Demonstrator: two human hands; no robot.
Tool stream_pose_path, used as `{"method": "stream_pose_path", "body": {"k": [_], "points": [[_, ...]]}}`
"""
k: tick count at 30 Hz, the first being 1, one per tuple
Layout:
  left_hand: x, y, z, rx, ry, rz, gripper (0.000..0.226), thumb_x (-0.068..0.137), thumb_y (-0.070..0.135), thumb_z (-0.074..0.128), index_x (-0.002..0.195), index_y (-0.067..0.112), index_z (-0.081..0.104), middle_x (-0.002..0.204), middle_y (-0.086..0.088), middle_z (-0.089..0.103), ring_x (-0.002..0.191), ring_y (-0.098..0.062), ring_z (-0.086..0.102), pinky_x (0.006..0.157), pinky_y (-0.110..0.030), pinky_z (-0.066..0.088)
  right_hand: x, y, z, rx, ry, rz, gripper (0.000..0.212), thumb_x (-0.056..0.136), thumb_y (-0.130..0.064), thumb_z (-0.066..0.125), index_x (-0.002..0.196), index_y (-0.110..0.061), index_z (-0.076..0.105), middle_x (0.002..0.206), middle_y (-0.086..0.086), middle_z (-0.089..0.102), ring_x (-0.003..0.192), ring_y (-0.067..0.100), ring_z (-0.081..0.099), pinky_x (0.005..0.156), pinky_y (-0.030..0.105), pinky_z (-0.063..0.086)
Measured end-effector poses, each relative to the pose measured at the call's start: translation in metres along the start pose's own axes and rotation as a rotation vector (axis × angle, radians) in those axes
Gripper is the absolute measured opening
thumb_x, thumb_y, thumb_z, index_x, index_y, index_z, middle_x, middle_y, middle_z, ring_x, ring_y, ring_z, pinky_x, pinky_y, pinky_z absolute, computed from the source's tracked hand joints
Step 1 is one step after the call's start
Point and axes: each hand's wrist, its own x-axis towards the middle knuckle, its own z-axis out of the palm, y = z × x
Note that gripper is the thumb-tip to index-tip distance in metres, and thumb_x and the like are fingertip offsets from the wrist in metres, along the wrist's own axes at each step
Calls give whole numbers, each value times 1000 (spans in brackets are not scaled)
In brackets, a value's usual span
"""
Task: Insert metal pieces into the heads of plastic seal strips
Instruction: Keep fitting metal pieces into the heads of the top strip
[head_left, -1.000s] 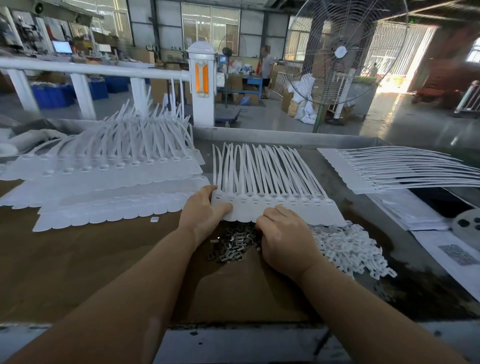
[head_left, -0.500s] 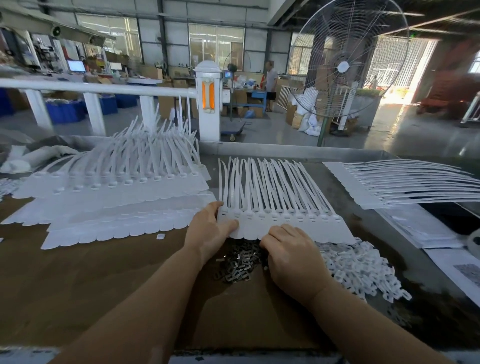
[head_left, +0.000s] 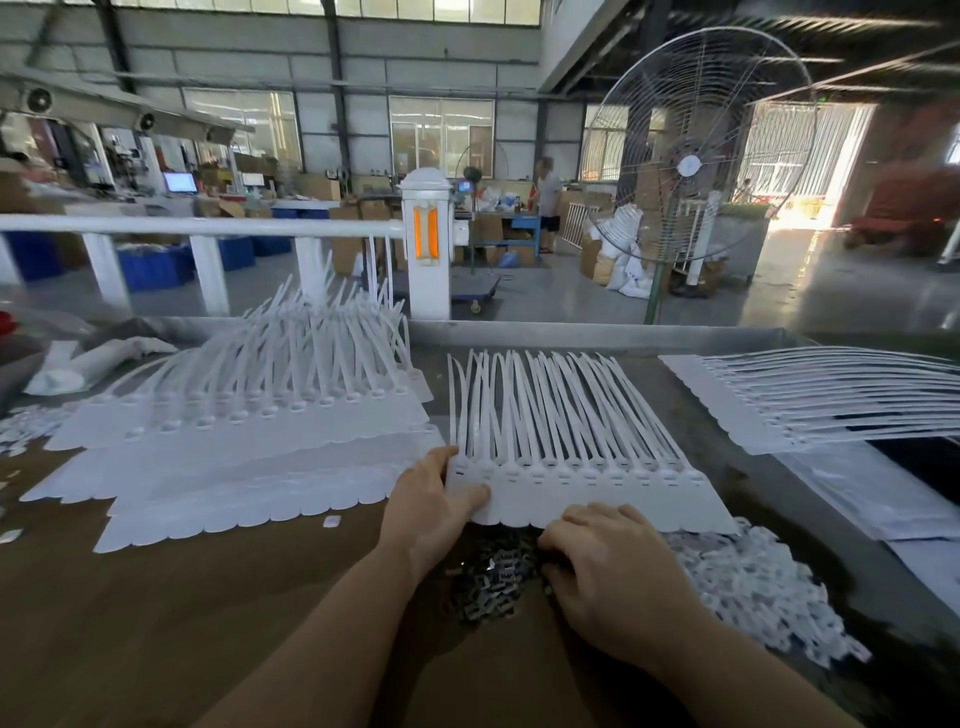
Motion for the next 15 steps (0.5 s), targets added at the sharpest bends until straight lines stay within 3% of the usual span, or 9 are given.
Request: {"method": "stream_pose_path", "body": {"k": [7,11,15], "points": [[0,0,-1,-13,-12,-6,60,82,31,68,136,18,44,129,-4,55,119,-22,49,103,-36,38,1,0,1,18,-34,7,23,94,-26,37,103,-25,58,102,-6,55,98,14,48,83,25,32],[2,1,-1,-58,-27,-32,60,81,28,70,134,17,45,124,-3,56,109,-18,53,93,-27,40,4,-1,-2,40,-58,30,21,93,-24,41,102,-21,60,101,-4,56,96,16,50,84,26,37],[11,4,-2,-96,-35,-98,58,78,23,72,130,15,48,113,1,54,102,-16,51,88,-28,39,10,-4,-7,106,-75,119,18,91,-24,48,101,-20,63,100,-3,58,95,17,52,82,29,42]]}}
